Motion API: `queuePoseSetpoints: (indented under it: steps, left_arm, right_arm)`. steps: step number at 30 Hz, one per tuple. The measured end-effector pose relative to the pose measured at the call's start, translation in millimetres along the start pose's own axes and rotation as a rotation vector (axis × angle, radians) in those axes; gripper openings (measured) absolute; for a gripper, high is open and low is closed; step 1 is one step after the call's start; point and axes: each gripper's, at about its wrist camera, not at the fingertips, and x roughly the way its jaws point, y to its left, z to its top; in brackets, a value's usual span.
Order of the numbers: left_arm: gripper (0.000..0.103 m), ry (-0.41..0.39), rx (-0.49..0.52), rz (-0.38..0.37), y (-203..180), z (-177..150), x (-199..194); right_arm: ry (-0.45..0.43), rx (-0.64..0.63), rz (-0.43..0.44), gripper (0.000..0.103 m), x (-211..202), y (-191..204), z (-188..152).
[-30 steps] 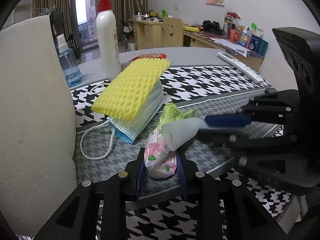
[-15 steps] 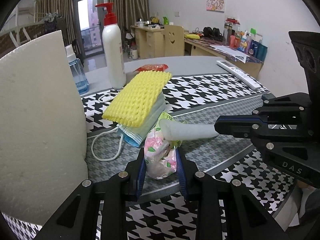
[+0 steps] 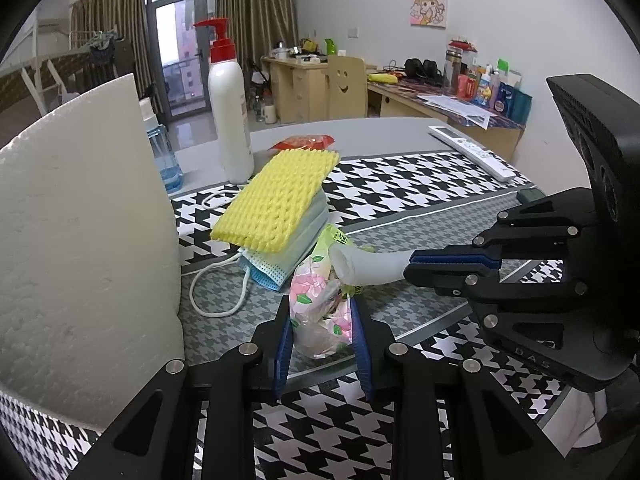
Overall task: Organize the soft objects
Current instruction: 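Close the right gripper on the white foam tube while the left gripper holds the pouch, then lift the pouch and tube with both grippers and carry them over the foam box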
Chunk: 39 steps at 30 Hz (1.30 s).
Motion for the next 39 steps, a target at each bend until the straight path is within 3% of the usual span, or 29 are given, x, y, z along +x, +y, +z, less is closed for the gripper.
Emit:
queuePoseSetpoints:
  steps: [1,3,4,16,18,19,21,23,39]
  left_arm:
    - [0.029,-0.001,-0.002,0.001,0.2,-0.7,-0.9]
    - [0.029,-0.002,-0.002,0.002,0.6,-1.8,-2.4]
    - [0.029,-0.001,-0.002,0.004,0.9,-2.3,-2.6]
    - [0.029,-0.009,-0.004,0.002,2.1,-1.8,-7.7]
    - [0.029,-0.010,-0.004,-0.002,2.7,-2.0,-8.5]
    - [0.029,-0.011,-0.004,-0.005,2.9,-2.3,-9.5]
    - [0.029,-0.016,-0.002,-0.004,3.5,-2.8,-11.9]
    - [0.029,-0.019,-0.003,-0.003,3.8,-2.6,-13.8]
    - [0.029,-0.098,0.033,0.029,-2.3,6.8,-48.1]
  right_arm:
    - [-0.007,0.004,0.003,0.022,-1.1,-0.6,-0.1]
    - [-0.023,0.008,0.001,0.054,-3.5,-0.7,0.1]
    - [-0.042,0.004,-0.004,0.059,-6.8,-0.3,0.2]
    - [-0.002,-0.031,-0.021,0.060,12.7,6.3,2.8]
    - [0.006,-0.031,-0.018,0.053,16.6,6.0,2.2]
    - [0.018,-0.029,-0.018,0.046,19.6,5.9,1.6]
    - [0.046,-0.006,-0.021,0.020,24.4,2.0,0.9]
    - [0.045,0.018,-0.019,0.010,22.9,-2.2,0.6]
    - [-0.091,0.160,-0.049,0.009,-41.4,-13.0,4.9]
